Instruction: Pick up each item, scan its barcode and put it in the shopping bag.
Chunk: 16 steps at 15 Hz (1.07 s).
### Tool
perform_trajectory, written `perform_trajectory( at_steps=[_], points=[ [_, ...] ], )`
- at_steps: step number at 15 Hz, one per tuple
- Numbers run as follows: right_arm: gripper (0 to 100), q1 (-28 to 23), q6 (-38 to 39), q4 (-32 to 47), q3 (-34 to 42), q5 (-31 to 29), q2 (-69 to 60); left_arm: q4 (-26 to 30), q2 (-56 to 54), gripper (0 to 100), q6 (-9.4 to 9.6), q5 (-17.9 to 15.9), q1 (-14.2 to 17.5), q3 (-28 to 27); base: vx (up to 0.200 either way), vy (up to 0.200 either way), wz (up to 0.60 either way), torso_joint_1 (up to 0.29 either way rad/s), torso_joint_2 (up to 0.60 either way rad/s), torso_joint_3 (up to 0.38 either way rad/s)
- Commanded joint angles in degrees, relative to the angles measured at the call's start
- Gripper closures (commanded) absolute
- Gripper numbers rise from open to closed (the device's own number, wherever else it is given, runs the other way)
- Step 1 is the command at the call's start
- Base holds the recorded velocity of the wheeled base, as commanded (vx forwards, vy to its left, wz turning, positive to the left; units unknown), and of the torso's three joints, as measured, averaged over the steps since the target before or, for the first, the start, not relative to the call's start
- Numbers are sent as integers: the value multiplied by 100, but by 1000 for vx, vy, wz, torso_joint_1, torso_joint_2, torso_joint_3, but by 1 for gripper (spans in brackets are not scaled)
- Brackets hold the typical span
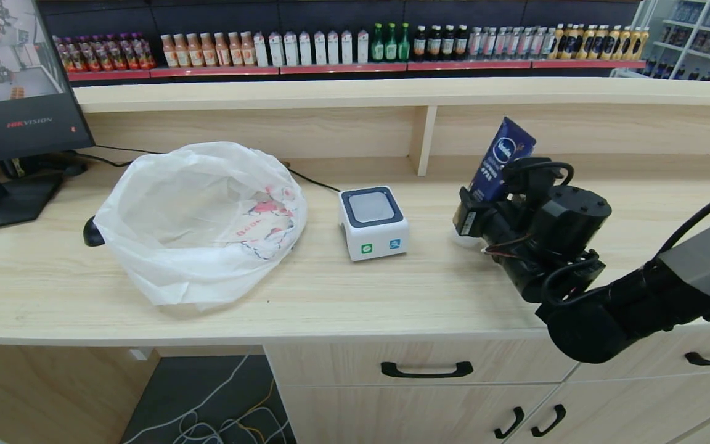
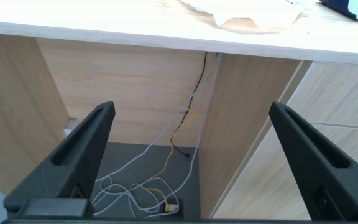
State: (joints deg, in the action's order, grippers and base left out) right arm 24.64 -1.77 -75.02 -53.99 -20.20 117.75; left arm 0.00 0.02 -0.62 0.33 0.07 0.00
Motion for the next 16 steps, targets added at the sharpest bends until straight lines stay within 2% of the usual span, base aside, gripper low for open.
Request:
perform_trajectory(
  at_steps=[1,7,11,16],
  points=[
    [100,15,-8,-13,-15,-2,-85,0,-2,0,1,2,1,0,0,0,0,0,0,0],
    [100,-3,1,-13,64,-2,-314,0,-2,0,1,2,1,0,0,0,0,0,0,0],
    [100,24,-17,-48,372,25,-560,0,-2,0,1,2,1,0,0,0,0,0,0,0],
    [100,569,-78,-4,838,51,-1184,0,-2,0,1,2,1,0,0,0,0,0,0,0]
  ],
)
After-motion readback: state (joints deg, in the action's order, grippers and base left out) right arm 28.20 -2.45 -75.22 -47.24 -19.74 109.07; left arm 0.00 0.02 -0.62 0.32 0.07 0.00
